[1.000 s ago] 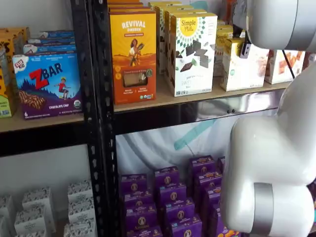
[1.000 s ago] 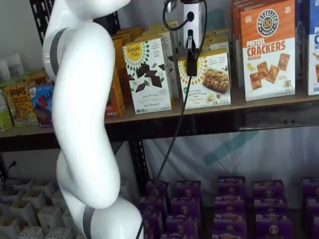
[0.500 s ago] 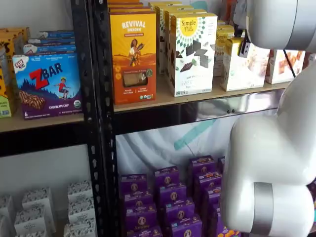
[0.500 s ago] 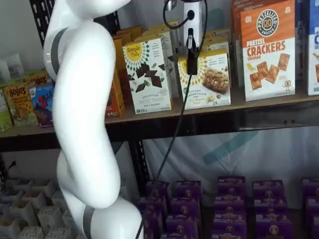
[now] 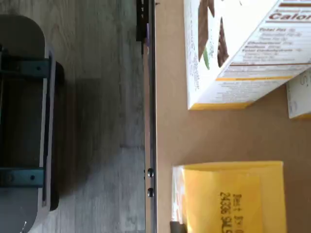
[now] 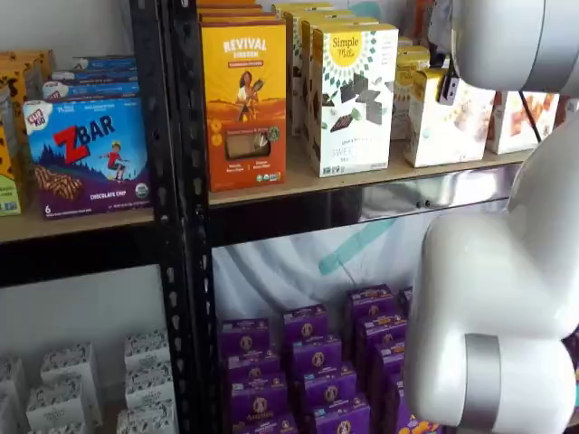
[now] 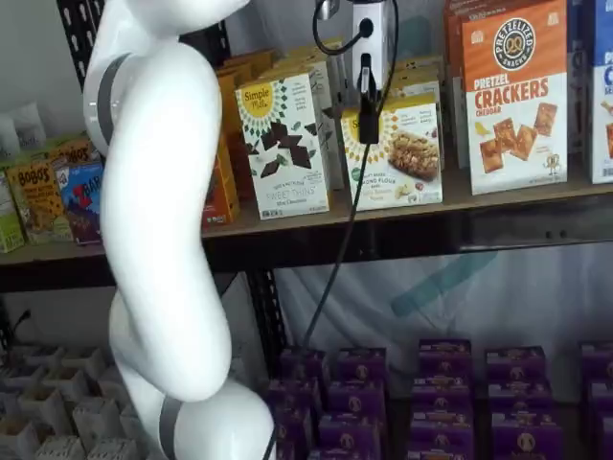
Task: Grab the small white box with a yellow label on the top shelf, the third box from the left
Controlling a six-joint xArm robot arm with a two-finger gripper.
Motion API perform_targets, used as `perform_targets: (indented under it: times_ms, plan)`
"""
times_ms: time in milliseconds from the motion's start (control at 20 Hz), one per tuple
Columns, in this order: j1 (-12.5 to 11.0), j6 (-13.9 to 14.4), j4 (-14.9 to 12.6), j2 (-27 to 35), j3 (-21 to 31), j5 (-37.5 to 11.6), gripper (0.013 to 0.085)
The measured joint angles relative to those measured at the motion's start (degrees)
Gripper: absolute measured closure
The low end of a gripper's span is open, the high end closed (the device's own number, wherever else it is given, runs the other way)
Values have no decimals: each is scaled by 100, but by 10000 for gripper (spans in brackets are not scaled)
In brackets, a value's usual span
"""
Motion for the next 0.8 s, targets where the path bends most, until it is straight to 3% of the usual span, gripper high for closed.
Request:
perform_targets:
  times_ms: [100,800]
  plan:
    - [1,0,-10,-1,-3,14,650]
    - [31,68,-50,-508,259,569,650]
